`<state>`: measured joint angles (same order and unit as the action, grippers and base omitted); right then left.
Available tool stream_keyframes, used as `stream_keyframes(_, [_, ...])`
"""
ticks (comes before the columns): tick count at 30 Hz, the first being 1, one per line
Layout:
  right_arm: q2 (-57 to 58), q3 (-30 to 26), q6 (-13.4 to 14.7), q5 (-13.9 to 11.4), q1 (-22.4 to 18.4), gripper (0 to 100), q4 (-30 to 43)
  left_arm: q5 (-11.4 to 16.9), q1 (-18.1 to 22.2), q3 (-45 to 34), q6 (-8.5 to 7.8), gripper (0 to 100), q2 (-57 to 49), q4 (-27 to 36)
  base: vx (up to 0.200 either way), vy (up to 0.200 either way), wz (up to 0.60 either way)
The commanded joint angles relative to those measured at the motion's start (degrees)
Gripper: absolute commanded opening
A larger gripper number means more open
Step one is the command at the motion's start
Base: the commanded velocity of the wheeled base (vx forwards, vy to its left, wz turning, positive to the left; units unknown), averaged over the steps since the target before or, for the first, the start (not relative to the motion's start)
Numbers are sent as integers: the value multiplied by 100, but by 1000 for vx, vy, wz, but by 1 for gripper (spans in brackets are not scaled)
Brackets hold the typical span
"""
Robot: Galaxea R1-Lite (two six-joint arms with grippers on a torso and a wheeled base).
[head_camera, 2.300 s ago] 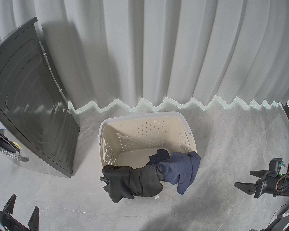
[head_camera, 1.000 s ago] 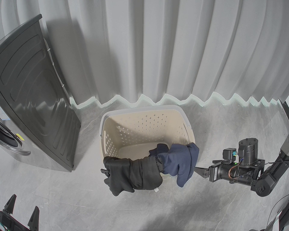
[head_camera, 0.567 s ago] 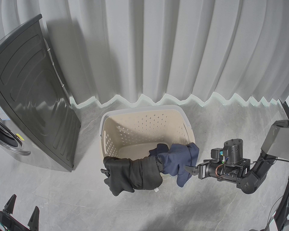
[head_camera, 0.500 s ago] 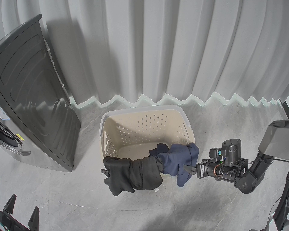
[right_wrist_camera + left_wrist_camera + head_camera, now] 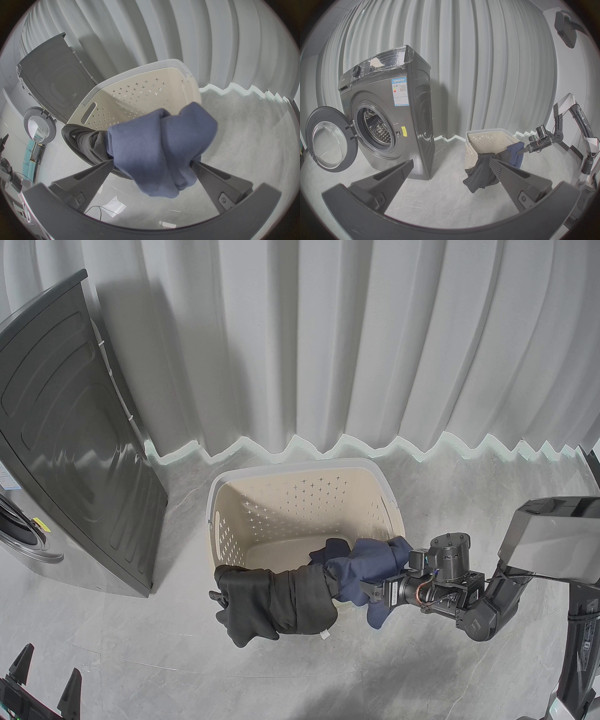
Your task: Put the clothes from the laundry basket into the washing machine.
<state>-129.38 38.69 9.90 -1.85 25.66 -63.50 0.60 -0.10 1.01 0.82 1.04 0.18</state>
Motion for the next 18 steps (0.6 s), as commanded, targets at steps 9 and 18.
stream_keyframes(9, [-439, 604, 3, 18, 71, 100, -4, 2, 1, -84, -3, 100, -104, -1, 0, 0, 0])
stream_keyframes(18, [-439, 596, -14, 106, 106, 0, -233, 2, 1, -84, 6, 100, -104, -1, 0, 0, 0])
